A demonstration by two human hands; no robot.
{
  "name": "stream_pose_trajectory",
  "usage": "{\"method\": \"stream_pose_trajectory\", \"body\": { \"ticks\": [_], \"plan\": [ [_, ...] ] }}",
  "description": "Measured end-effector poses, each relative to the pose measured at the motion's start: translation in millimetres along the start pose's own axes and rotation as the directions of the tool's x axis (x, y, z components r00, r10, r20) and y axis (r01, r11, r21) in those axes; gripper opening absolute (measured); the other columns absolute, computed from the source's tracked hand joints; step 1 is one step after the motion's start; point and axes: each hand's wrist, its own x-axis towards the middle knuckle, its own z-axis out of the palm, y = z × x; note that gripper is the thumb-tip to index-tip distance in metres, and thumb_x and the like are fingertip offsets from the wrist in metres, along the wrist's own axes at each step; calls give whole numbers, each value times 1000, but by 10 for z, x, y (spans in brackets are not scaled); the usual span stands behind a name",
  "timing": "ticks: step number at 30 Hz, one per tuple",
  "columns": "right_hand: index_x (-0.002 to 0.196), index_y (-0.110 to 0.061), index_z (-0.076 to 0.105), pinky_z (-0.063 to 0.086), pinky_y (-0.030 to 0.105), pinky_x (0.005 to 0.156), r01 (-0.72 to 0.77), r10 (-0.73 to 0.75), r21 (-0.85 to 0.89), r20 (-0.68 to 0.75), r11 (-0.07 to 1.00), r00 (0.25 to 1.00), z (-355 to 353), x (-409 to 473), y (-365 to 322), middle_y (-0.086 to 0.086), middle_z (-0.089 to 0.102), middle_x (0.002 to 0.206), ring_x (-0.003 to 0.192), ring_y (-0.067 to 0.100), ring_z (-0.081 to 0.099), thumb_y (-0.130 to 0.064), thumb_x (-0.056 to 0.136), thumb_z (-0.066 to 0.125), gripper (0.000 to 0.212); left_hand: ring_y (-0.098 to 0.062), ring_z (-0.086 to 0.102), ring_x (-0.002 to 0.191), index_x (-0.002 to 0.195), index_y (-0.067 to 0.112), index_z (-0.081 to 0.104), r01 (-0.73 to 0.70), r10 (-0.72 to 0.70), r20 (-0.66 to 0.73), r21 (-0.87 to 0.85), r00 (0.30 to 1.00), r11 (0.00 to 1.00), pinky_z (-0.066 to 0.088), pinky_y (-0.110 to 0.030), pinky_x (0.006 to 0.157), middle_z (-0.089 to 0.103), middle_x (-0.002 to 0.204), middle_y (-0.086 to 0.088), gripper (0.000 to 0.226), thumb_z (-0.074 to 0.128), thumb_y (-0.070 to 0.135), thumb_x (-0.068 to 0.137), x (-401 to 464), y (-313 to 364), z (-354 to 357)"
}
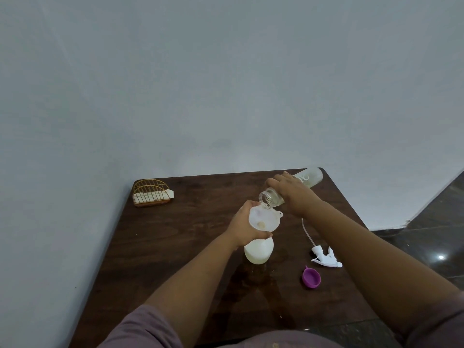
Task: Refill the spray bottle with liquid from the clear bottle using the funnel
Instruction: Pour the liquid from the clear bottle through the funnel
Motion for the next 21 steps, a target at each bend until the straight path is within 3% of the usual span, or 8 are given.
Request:
{"method": "stream_pose_trajectory", "body": {
  "ticks": [21],
  "plan": [
    [117,-15,51,42,45,98,25,-25,-17,5,1000,1000,20,11,13,4,55,108,105,26,50,-7,74,67,47,-18,52,112,123,31,42,4,-4,2,-12,1000,1000,52,-44,93,52,123,4,77,89,30,62,-17,-11,-12]
  ]
}}
